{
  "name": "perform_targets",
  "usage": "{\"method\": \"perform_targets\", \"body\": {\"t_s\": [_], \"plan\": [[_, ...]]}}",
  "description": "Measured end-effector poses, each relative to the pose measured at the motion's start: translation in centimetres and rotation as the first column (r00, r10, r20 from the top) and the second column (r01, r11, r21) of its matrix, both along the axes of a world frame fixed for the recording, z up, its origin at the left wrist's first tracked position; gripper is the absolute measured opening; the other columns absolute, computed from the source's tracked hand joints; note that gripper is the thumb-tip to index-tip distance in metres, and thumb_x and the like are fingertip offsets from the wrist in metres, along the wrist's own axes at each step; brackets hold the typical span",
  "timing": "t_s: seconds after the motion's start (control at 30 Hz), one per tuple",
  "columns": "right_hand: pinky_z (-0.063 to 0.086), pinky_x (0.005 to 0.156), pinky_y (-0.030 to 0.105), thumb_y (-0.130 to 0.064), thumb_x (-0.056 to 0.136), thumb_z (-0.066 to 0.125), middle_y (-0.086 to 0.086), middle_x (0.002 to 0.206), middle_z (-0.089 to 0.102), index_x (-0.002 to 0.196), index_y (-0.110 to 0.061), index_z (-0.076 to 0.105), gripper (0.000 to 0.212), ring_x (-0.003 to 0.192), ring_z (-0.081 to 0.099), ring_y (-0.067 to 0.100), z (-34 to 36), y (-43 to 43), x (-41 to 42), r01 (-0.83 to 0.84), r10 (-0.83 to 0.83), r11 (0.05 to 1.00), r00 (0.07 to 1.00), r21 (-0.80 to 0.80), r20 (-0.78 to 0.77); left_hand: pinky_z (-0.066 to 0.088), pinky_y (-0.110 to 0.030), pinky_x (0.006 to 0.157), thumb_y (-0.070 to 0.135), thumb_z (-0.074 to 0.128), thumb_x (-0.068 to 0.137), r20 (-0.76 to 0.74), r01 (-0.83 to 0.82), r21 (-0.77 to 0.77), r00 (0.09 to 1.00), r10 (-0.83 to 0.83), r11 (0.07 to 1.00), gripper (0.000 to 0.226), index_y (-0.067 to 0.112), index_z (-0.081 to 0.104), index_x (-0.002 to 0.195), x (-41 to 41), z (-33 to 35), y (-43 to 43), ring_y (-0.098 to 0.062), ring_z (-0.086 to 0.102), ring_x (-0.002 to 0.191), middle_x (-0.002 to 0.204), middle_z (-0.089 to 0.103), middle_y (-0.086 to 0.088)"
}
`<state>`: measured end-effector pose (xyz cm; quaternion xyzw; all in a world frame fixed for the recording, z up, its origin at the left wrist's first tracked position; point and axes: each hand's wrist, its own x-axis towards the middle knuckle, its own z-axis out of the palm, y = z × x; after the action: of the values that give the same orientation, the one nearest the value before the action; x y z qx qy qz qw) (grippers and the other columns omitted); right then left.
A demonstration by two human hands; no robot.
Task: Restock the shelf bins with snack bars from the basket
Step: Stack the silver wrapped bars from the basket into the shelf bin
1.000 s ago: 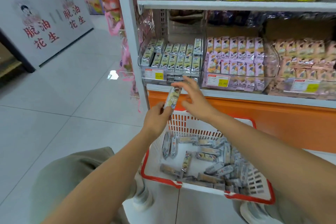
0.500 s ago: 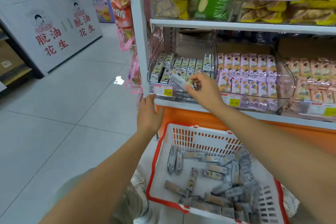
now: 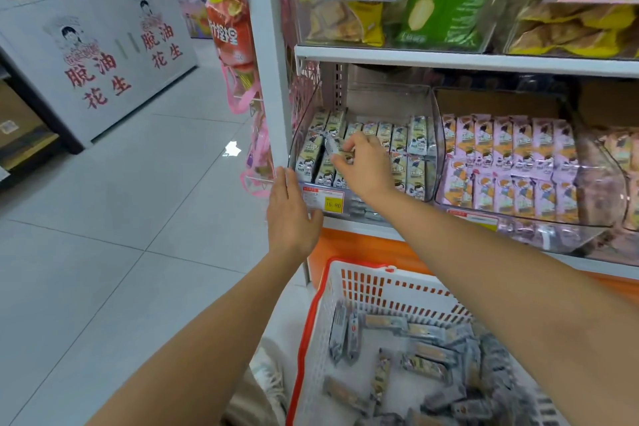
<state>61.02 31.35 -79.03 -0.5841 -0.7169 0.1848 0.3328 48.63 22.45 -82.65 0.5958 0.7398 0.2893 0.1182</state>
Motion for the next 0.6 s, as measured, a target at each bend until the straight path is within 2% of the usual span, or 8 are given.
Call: {"method": "perform_targets", "body": {"t_s": [0.1,0.2,0.37,0.43,0.5,0.6], "plan": [[0.042,0.089,0.028,-0.030,0.093,0.061,0.010,0.121,0.050,0.120,-0.010,0.059,0.034,0.103,0.056,0.024,-0.2,0.2,-0.5,-0.106,0.105,0.993,0.994,-0.056,-0.025,0.012,-0.037,0.122,0.025,0.056,0.095,0.008,0.014,0.024,1.000,-0.014,1.000,0.084,0.010,-0.001,0.154,0.0,-0.7,0.2,-0.021,0.004,0.150,0.163,0.002,-0.005],[0.042,0.103,0.038,-0.021,0.093,0.059,0.010,0.128,0.048,0.132,-0.009,0.054,0.041,0.114,0.054,0.026,-0.2,0.0,-0.4,-0.226,0.228,0.970,0.974,-0.084,0.010,0.013,-0.036,0.121,0.022,0.056,0.094,0.005,0.016,0.043,1.000,-0.016,0.999,0.084,0.010,-0.002,0.154,0.0,-1.1,0.2,-0.021,0.004,0.150,0.163,0.001,-0.004],[0.027,0.114,0.035,-0.020,0.095,0.056,0.007,0.152,0.035,0.149,-0.016,0.036,0.058,0.139,0.034,0.024,-0.9,-0.6,0.4,-0.335,0.347,0.936,0.930,-0.108,0.123,0.012,-0.034,0.120,0.019,0.054,0.095,0.006,0.029,0.059,1.000,-0.030,0.998,0.082,0.011,-0.003,0.154,0.1,-1.2,0.1,-0.021,0.004,0.150,0.163,0.000,-0.004],[0.024,0.117,0.038,-0.023,0.096,0.055,0.006,0.155,0.031,0.151,-0.018,0.033,0.060,0.142,0.030,0.025,-1.3,-0.8,0.8,-0.347,0.357,0.934,0.922,-0.089,0.148,0.011,-0.033,0.119,0.018,0.055,0.095,-0.014,0.033,0.058,0.999,-0.032,0.998,0.082,0.010,-0.002,0.154,-0.1,-1.0,-0.1,-0.021,0.004,0.150,0.163,0.000,-0.004],[0.026,0.116,0.039,-0.022,0.095,0.055,0.006,0.153,0.035,0.149,-0.018,0.037,0.056,0.140,0.032,0.024,-1.6,-1.5,1.3,-0.338,0.337,0.941,0.933,-0.012,0.126,0.011,-0.034,0.119,0.017,0.055,0.094,-0.025,0.030,0.047,0.999,-0.029,0.998,0.082,0.009,0.000,0.154,0.0,-1.0,-0.7,-0.023,0.005,0.150,0.163,0.001,-0.007],[0.040,0.103,0.036,-0.015,0.094,0.054,0.003,0.132,0.051,0.135,-0.015,0.053,0.041,0.123,0.047,0.019,-1.9,-3.3,2.6,-0.330,0.328,0.929,0.944,0.168,0.042,0.022,-0.043,0.119,0.017,0.057,0.093,-0.048,-0.007,0.070,0.999,0.010,0.998,0.075,0.009,0.014,0.153,0.4,-1.8,-2.3,-0.029,0.016,0.147,0.160,0.013,-0.013]]}}
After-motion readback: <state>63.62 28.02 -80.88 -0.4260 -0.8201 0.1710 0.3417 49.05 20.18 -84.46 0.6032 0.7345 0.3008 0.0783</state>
